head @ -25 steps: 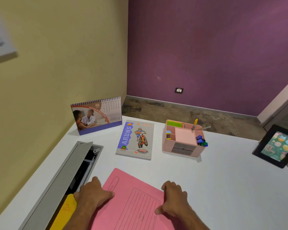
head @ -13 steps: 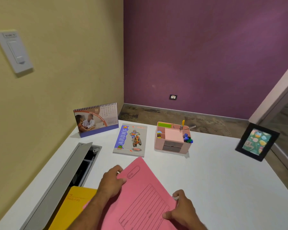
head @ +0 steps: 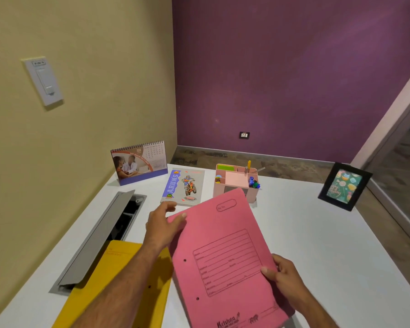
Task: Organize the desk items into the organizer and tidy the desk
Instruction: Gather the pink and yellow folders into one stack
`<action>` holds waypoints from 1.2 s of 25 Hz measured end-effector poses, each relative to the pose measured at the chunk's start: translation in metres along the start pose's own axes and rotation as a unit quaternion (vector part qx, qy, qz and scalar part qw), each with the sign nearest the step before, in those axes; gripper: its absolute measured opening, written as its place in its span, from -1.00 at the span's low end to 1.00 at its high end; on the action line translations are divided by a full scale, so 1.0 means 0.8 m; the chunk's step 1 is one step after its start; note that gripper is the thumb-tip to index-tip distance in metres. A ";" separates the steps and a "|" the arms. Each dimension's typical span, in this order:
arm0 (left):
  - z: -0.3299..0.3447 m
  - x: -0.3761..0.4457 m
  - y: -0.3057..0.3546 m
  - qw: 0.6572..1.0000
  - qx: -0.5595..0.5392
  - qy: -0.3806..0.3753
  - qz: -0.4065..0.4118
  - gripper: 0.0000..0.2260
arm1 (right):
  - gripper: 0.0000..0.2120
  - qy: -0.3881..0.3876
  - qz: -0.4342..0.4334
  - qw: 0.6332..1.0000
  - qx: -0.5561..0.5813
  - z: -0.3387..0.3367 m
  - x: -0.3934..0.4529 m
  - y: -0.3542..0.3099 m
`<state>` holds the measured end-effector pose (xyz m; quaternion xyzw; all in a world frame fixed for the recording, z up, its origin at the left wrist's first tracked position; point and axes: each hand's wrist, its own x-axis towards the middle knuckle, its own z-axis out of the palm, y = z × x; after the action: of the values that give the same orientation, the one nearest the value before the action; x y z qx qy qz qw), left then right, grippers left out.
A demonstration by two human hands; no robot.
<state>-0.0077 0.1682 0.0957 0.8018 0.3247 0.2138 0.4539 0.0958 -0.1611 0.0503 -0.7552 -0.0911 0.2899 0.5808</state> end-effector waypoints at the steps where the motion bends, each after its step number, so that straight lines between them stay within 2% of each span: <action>1: -0.005 -0.010 -0.009 0.999 0.011 0.032 0.001 -0.64 | -0.74 0.015 0.008 1.000 0.010 -0.009 -0.005 0.005; 3: -0.014 -0.034 -0.032 0.996 0.040 0.075 -0.023 -0.61 | -0.74 0.051 0.025 0.998 0.031 -0.026 -0.014 0.014; 4: -0.016 -0.049 -0.047 0.994 0.072 0.063 -0.051 -0.58 | -0.74 0.074 0.032 0.996 0.041 -0.033 -0.018 0.018; 6: -0.016 -0.083 -0.078 0.974 0.185 -0.025 -0.129 -0.43 | -0.74 0.121 0.042 0.990 0.065 -0.044 -0.027 0.026; 8: -0.009 -0.119 -0.107 0.922 0.285 -0.128 -0.227 -0.20 | -0.76 0.155 0.055 0.982 0.091 -0.051 -0.036 0.031; 10: 0.005 -0.154 -0.121 0.878 0.328 -0.192 -0.290 -0.01 | -0.75 0.173 0.069 0.977 0.107 -0.056 -0.043 0.039; 11: 0.013 -0.168 -0.126 0.864 0.353 -0.204 -0.296 0.05 | -0.75 0.180 0.074 0.975 0.108 -0.058 -0.046 0.042; 13: 0.020 -0.184 -0.131 0.841 0.410 -0.213 -0.280 0.08 | -0.74 0.188 0.084 0.974 0.094 -0.062 -0.050 0.053; 18: 0.019 -0.179 -0.145 0.842 0.437 -0.235 -0.212 -0.10 | -0.74 0.202 0.097 0.972 0.076 -0.066 -0.066 0.066; 20: 0.019 -0.181 -0.148 0.847 0.446 -0.249 -0.144 -0.18 | -0.75 0.209 0.100 0.969 0.080 -0.069 -0.074 0.067; 22: 0.020 -0.186 -0.147 0.856 0.462 -0.228 -0.044 -0.32 | -0.75 0.218 0.099 0.968 0.078 -0.074 -0.081 0.068; 23: 0.023 -0.187 -0.150 0.843 0.481 -0.241 -0.013 -0.39 | -0.75 0.222 0.101 0.967 0.070 -0.077 -0.084 0.068; 25: 0.027 -0.181 -0.132 0.843 0.500 -0.186 0.072 -0.54 | -0.77 0.229 0.103 0.967 0.052 -0.085 -0.090 0.068; 27: 0.025 -0.175 -0.072 0.860 0.483 -0.151 0.062 -0.60 | -0.79 0.233 0.104 0.966 0.042 -0.093 -0.095 0.068; 30: 0.027 -0.168 -0.003 0.877 0.454 -0.126 0.097 -0.49 | -0.75 0.233 0.121 0.964 0.033 -0.102 -0.096 0.073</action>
<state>-0.0888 0.0601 0.0768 0.9674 0.2470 -0.0173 0.0537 0.0656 -0.2831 0.0341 -0.7874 0.1486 0.1768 0.5715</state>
